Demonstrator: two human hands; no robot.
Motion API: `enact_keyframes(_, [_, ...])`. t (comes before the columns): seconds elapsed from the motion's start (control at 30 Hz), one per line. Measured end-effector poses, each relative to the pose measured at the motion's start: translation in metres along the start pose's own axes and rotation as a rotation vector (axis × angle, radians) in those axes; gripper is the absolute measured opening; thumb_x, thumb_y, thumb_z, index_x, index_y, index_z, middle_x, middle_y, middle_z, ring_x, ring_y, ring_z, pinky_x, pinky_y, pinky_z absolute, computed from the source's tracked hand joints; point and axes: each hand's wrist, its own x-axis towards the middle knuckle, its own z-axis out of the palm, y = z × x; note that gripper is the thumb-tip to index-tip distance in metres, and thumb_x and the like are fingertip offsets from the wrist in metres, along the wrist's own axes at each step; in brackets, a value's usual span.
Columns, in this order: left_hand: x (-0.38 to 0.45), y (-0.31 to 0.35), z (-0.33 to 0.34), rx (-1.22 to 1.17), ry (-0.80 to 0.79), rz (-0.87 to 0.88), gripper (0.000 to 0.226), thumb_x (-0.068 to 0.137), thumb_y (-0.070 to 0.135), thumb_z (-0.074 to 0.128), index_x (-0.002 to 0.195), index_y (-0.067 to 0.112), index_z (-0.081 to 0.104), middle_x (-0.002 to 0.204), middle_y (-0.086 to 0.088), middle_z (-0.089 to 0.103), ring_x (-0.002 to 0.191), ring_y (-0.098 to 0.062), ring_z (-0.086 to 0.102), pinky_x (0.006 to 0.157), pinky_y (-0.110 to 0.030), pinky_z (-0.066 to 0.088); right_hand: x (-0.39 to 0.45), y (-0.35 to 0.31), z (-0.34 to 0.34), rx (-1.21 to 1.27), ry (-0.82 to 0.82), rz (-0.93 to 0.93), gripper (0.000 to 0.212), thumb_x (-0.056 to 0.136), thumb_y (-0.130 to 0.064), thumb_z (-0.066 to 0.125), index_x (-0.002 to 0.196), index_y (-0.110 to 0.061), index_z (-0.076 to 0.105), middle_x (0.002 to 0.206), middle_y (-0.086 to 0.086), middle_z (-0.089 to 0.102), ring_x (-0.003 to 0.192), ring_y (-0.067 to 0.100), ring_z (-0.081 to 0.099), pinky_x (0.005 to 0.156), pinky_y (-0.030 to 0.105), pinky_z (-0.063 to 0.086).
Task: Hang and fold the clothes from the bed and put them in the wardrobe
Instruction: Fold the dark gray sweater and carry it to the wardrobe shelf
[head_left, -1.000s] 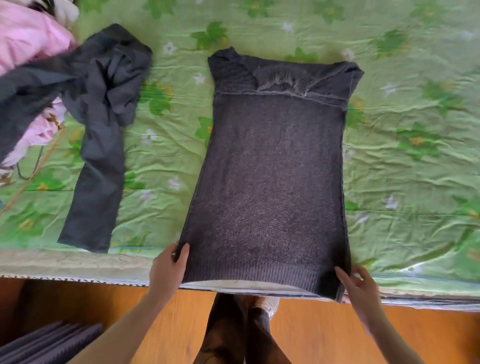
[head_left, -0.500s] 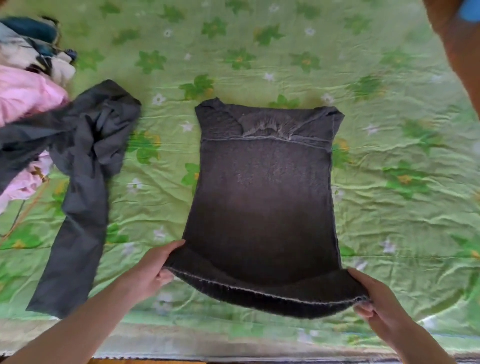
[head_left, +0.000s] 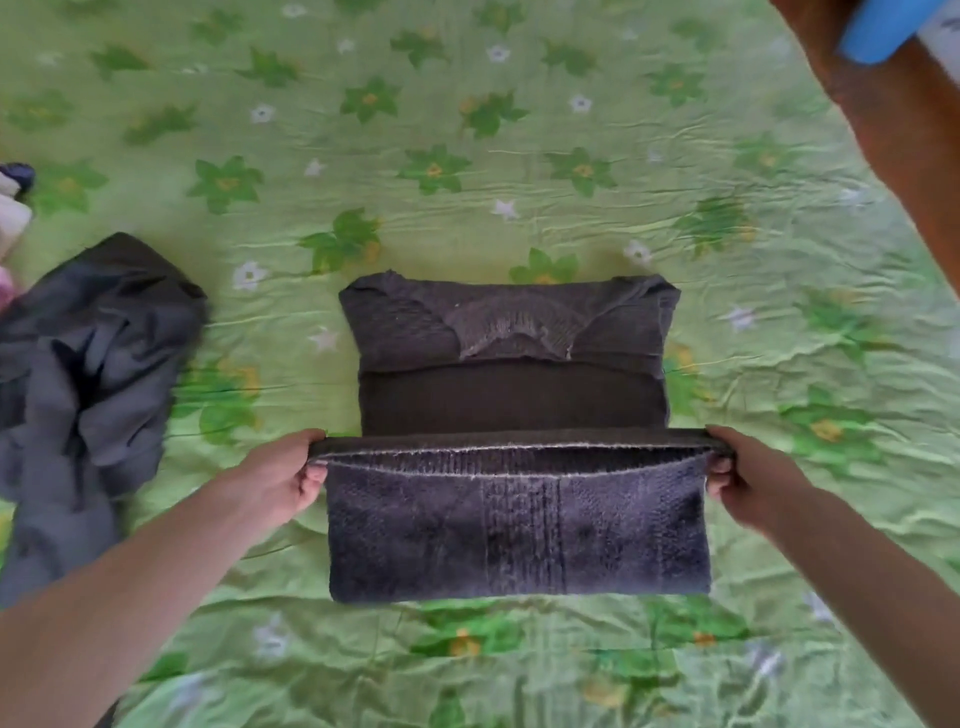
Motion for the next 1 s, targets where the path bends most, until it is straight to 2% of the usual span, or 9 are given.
enact_keyframes(0.2, [0.047, 0.032, 0.022, -0.176, -0.016, -0.071, 0.041, 0.112, 0.018, 0.04, 0.071, 0.015, 0.043, 0.034, 0.006, 0.039, 0.023, -0.002, 0.037, 0.026, -0.011, 0.027, 0.055, -0.025, 0.028, 0.019, 0.048, 0.054, 0.036, 0.109, -0.008, 0.037, 0.074, -0.014, 0.038, 0.033, -0.007, 0.04, 0.023, -0.001, 0.035, 0.027, 0.011, 0.023])
enact_keyframes(0.3, [0.057, 0.028, 0.032, -0.322, 0.099, 0.019, 0.023, 0.111, 0.01, 0.042, 0.096, 0.005, 0.059, 0.049, -0.002, 0.064, 0.037, -0.007, 0.061, 0.033, -0.015, 0.045, 0.065, -0.027, 0.037, 0.137, 0.04, 0.056, 0.032, 0.109, -0.005, 0.038, 0.079, -0.008, 0.048, 0.039, -0.001, 0.052, 0.028, 0.0, 0.046, 0.032, 0.011, 0.034])
enact_keyframes(0.43, [0.048, 0.015, 0.043, -0.305, 0.047, 0.126, 0.03, 0.111, 0.005, 0.027, 0.125, 0.004, 0.054, 0.101, -0.015, 0.073, 0.082, -0.023, 0.074, 0.058, -0.024, 0.063, 0.066, -0.012, 0.044, 0.037, 0.055, -0.004, 0.016, 0.104, -0.001, 0.048, 0.096, 0.001, 0.062, 0.056, 0.008, 0.069, 0.044, 0.008, 0.065, 0.039, 0.015, 0.047])
enact_keyframes(0.5, [0.046, 0.013, 0.043, -0.15, 0.066, 0.216, 0.025, 0.108, 0.002, 0.035, 0.119, 0.004, 0.057, 0.109, -0.014, 0.074, 0.086, -0.026, 0.074, 0.059, -0.025, 0.063, 0.065, -0.008, 0.044, -0.044, 0.108, -0.084, 0.02, 0.099, 0.003, 0.049, 0.107, 0.001, 0.067, 0.07, 0.007, 0.075, 0.054, 0.008, 0.069, 0.04, 0.016, 0.047])
enact_keyframes(0.6, [0.047, 0.012, 0.042, 0.114, 0.141, 0.389, 0.02, 0.102, 0.005, 0.061, 0.123, 0.003, 0.06, 0.096, -0.012, 0.077, 0.068, -0.02, 0.077, 0.056, -0.026, 0.061, 0.064, -0.008, 0.042, -0.192, 0.118, -0.237, 0.028, 0.095, 0.003, 0.059, 0.123, 0.0, 0.067, 0.089, 0.007, 0.079, 0.066, 0.01, 0.073, 0.046, 0.016, 0.048])
enact_keyframes(0.73, [0.047, 0.009, 0.036, 0.185, 0.155, 0.544, 0.026, 0.104, 0.006, 0.06, 0.129, 0.01, 0.054, 0.102, -0.015, 0.075, 0.075, -0.025, 0.077, 0.072, -0.039, 0.063, 0.053, -0.005, 0.039, -0.352, 0.092, -0.459, 0.056, 0.098, -0.005, 0.067, 0.145, -0.021, 0.043, 0.103, 0.007, 0.076, 0.088, 0.019, 0.077, 0.075, 0.031, 0.059])
enact_keyframes(0.87, [0.032, -0.026, 0.03, 0.531, 0.168, 0.887, 0.043, 0.102, 0.017, 0.064, 0.14, 0.012, 0.045, 0.111, -0.004, 0.063, 0.095, -0.019, 0.067, 0.085, -0.039, 0.057, 0.034, 0.023, 0.024, -0.795, 0.086, -0.848, 0.043, 0.101, -0.015, 0.063, 0.139, -0.014, 0.044, 0.12, 0.004, 0.059, 0.101, 0.022, 0.066, 0.082, 0.038, 0.058])
enact_keyframes(0.93, [0.025, -0.054, 0.025, 0.874, 0.229, 1.168, 0.037, 0.102, 0.025, 0.062, 0.133, 0.007, 0.052, 0.113, -0.006, 0.057, 0.099, -0.021, 0.06, 0.086, -0.038, 0.053, 0.03, 0.045, 0.005, -1.104, 0.056, -1.177, 0.029, 0.101, -0.019, 0.061, 0.126, -0.005, 0.054, 0.119, 0.008, 0.051, 0.102, 0.027, 0.06, 0.084, 0.045, 0.058])
enact_keyframes(1.0, [0.017, -0.08, 0.018, 1.225, 0.248, 1.391, 0.039, 0.101, 0.039, 0.053, 0.125, 0.009, 0.062, 0.112, -0.007, 0.055, 0.097, -0.027, 0.055, 0.083, -0.041, 0.047, 0.025, 0.066, -0.019, -1.371, -0.067, -1.372, 0.033, 0.099, -0.032, 0.061, 0.117, -0.005, 0.062, 0.117, 0.011, 0.054, 0.099, 0.029, 0.06, 0.082, 0.045, 0.058])
